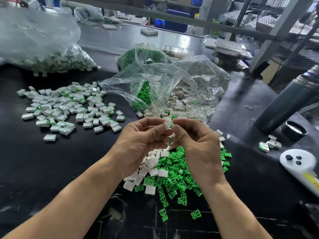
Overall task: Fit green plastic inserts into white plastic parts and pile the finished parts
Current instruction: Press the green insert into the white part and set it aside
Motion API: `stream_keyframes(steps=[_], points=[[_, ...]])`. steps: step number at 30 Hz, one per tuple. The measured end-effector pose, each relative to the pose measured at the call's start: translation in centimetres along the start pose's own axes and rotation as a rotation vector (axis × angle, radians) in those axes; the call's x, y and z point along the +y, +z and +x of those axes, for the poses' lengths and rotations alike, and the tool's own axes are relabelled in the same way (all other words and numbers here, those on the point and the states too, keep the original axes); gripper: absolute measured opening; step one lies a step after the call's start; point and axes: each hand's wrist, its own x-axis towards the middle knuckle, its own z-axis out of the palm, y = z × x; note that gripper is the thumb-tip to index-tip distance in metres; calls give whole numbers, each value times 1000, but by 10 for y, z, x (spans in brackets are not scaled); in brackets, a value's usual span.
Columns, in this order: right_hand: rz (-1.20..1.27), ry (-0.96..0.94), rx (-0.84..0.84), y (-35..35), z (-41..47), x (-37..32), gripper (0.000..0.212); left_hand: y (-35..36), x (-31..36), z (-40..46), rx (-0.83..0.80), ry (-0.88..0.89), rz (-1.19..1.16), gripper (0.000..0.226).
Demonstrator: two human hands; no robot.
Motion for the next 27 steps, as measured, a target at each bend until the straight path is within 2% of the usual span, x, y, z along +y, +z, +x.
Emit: stream_keyframes(steps=[5,14,27], points=[[31,19,66,-2,0,-3,4,-1,-2,1,2,17,85,25],[-19,51,12,-2,0,-1,7,-1,-4,0,29,83,273,28],[-209,31,-40,-3,0,7,7,-1,-3,-1,73,161,458,9]])
